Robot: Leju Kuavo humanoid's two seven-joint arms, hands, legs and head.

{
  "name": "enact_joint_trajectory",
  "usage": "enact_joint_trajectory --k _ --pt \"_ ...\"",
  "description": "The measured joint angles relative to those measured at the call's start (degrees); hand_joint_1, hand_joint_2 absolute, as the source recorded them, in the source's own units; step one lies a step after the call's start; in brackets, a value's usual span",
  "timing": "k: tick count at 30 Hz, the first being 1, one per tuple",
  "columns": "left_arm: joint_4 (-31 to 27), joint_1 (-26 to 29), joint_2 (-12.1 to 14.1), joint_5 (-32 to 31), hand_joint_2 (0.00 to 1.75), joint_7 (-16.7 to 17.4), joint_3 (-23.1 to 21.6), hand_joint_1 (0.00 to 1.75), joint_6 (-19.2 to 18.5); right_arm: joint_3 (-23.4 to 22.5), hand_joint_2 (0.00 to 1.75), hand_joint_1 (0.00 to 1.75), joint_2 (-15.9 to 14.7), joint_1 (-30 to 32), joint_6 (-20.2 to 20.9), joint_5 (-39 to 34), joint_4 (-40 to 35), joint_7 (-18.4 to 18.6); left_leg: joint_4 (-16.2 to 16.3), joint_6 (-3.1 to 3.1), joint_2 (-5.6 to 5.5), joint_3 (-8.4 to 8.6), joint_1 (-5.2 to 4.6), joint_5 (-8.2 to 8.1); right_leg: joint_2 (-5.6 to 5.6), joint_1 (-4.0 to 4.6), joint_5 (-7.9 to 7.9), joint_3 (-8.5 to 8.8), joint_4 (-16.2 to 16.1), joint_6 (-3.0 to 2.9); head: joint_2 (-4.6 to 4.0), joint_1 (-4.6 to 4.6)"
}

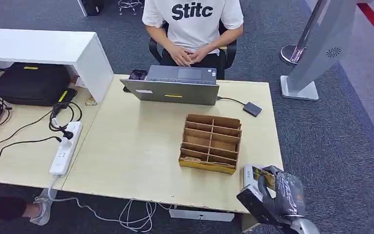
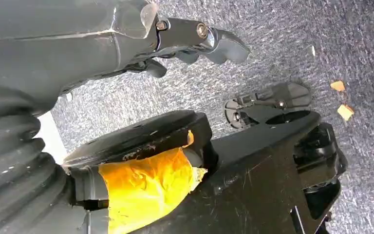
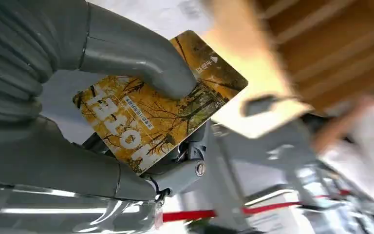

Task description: Pass the card to the sensor for recognition and then transmit it.

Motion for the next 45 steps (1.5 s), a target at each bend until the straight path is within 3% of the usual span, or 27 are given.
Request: enact_joint_trajectory --k 3,5,12,16,18,24,37,38,39,41,45 --pt "0.00 -0.11 0.00 -1.63 1.75 -0.13 -0.02 0.00 -0.89 3.88 1.75 1.75 -0.04 -5.64 3.38 -5.08 -0.70 -1.46 -0.01 -0.04 0.11 0.04 0.00 0.07 0.10 0.00 0.05 -0.01 0.02 -0.05 0.00 -0.04" --pt "0.00 -0.19 0.00 -2.76 1.75 -0.17 -0.22 0.00 -1.38 6.32 1.75 1.75 0.00 -10.61 4.15 -5.23 0.12 -0.49 -0.01 -0.04 0.11 0.01 0.01 0.12 0.09 0.01 0.11 0.00 0.03 -0.07 0.00 0.00" --pt "0.00 -0.55 -0.02 -7.04 1.75 -0.04 -2.82 0.00 -3.32 10.31 1.75 1.75 3.24 -33.15 3.80 4.50 16.38 10.32 0.00 -0.07 -0.01 0.01 0.01 0.44 0.01 0.01 0.32 -0.05 0.08 -0.08 0.00 0.02" --pt "0.00 -0.71 -0.02 -8.24 1.75 -0.37 -4.35 0.00 -3.85 10.95 1.75 1.75 4.15 -42.13 4.67 15.84 26.62 16.61 0.01 -0.07 -0.03 0.00 0.01 0.44 -0.01 0.01 0.33 -0.05 0.09 -0.09 0.00 0.02" --pt "0.00 -0.81 -0.11 -8.61 1.75 -0.50 -4.96 0.00 -4.17 10.92 1.75 1.75 4.39 -45.23 4.56 18.74 32.01 17.77 0.02 -0.07 -0.05 -0.01 0.01 0.44 -0.03 0.00 0.33 -0.05 0.09 -0.08 0.00 0.02" --pt "0.00 -0.86 -0.13 -9.05 1.75 -0.48 -6.14 0.00 -4.50 9.90 1.75 1.75 4.94 -48.54 0.93 24.71 40.66 18.52 0.03 -0.07 -0.08 -0.04 0.00 0.42 -0.03 0.00 0.32 -0.09 0.07 -0.08 0.00 0.00" --pt "0.00 -0.90 -0.09 -9.57 1.75 0.68 -7.13 0.00 -4.44 2.68 1.75 1.75 6.43 -47.68 -1.01 24.19 38.45 13.40 0.02 -0.06 0.00 -0.06 0.01 0.42 0.09 0.00 0.32 -0.16 0.08 -0.09 0.00 -0.02" --pt "0.00 -0.91 -0.09 -9.57 1.75 0.70 -7.13 0.00 -4.44 2.33 1.75 1.41 6.69 -47.61 -0.93 23.66 37.97 12.82 0.02 -0.06 0.00 -0.06 0.01 0.42 0.09 0.00 0.32 -0.17 0.08 -0.09 0.00 0.00" --pt "0.00 -0.91 -0.09 -9.59 1.75 0.70 -7.13 0.00 -4.44 2.14 1.75 0.09 6.89 -47.52 -0.75 22.78 37.38 11.98 0.03 -0.06 -0.02 -0.07 0.01 0.42 0.05 0.00 0.32 -0.18 0.08 -0.09 0.00 0.00" --pt "0.00 -0.89 -0.09 -9.57 1.75 0.72 -7.13 0.00 -4.41 2.03 1.75 0.00 7.51 -47.10 -0.49 20.78 35.92 10.44 0.02 -0.06 -0.11 -0.12 0.01 0.42 -0.04 0.01 0.31 -0.21 0.08 -0.09 0.00 0.00" --pt "0.02 -0.90 -0.09 -9.57 1.75 0.81 -7.13 0.00 -4.26 1.99 1.75 0.00 8.65 -46.31 0.48 18.09 33.80 8.81 0.02 -0.07 -0.07 -0.14 0.01 0.41 0.02 0.01 0.31 -0.25 0.09 -0.09 0.00 0.00"
